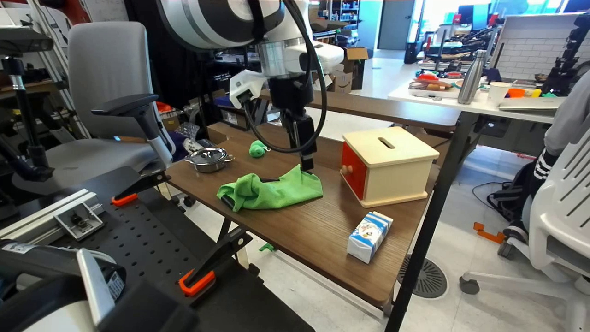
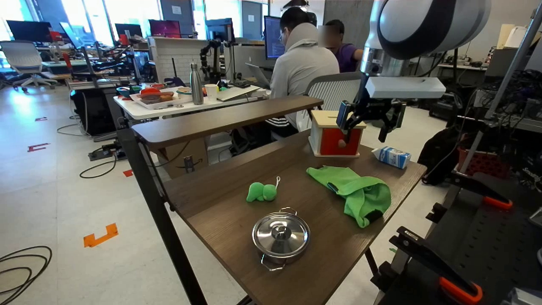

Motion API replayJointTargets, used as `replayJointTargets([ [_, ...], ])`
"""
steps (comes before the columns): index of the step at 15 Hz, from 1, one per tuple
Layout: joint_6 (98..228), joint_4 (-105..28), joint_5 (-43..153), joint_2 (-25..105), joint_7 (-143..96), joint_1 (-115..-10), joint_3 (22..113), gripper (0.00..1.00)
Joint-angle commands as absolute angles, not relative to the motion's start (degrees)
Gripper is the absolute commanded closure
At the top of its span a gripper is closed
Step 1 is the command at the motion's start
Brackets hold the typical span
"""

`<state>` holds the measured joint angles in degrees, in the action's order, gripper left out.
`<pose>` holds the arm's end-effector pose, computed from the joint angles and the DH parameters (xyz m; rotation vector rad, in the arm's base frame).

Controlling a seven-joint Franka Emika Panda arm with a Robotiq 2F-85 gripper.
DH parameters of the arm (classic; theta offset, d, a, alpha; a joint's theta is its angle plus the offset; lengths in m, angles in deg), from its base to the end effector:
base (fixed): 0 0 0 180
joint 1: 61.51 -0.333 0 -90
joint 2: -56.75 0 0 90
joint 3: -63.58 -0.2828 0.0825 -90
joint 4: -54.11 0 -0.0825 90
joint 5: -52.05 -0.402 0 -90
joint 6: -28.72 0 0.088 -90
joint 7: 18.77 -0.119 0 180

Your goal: Close the drawer

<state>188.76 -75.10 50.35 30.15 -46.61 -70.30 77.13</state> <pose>0.5370 -0.0563 0.1112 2.9415 -0.8581 0.1600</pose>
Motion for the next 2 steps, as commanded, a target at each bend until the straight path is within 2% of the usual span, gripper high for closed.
replayJointTargets([
  [1,188.7,-74.4,50.5,29.7,-46.7,-69.8,77.0,0.0],
  [2,188.7,-74.1,50.5,29.4,-46.7,-69.6,77.0,0.0],
])
